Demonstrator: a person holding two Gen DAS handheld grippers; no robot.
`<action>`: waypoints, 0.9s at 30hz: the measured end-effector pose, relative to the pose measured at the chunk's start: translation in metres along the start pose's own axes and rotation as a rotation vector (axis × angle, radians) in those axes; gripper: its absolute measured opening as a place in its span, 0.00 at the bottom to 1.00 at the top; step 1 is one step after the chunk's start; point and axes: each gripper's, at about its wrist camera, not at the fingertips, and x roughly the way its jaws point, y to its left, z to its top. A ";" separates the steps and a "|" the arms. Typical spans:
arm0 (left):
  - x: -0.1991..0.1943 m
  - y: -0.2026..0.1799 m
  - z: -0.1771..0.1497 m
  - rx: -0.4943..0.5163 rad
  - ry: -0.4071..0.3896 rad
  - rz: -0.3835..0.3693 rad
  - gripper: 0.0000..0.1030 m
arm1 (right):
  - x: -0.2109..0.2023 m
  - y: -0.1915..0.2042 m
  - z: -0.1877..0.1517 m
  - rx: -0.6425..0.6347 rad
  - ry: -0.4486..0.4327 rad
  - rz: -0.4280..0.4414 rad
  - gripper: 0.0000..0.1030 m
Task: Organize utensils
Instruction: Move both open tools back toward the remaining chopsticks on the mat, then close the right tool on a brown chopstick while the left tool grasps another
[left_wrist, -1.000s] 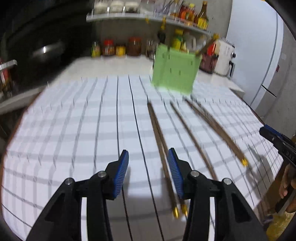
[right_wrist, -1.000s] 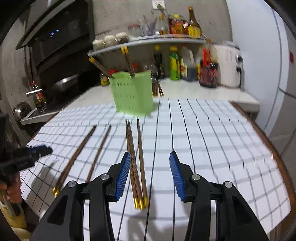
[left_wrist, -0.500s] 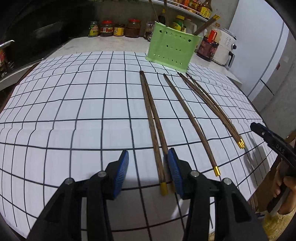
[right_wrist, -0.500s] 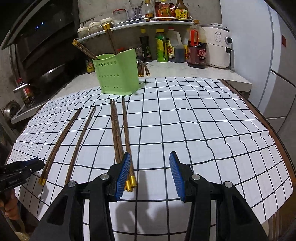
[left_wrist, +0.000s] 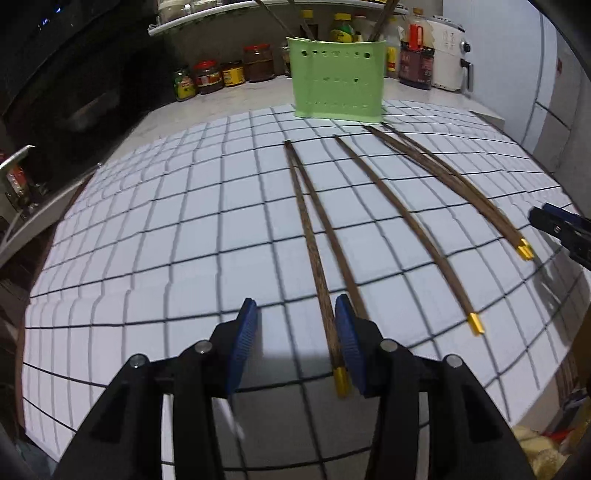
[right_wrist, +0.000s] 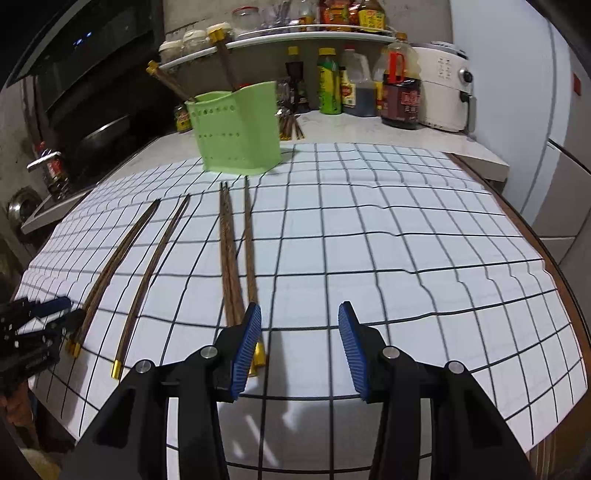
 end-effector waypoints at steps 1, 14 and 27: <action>0.001 0.004 0.001 -0.004 0.000 0.010 0.42 | 0.001 0.002 0.000 -0.011 0.000 0.014 0.43; 0.005 0.022 0.003 -0.048 0.007 -0.031 0.42 | 0.031 0.022 0.014 -0.150 0.056 0.045 0.20; 0.006 0.030 0.002 -0.047 -0.025 -0.046 0.40 | 0.032 0.006 0.009 -0.126 0.069 -0.050 0.07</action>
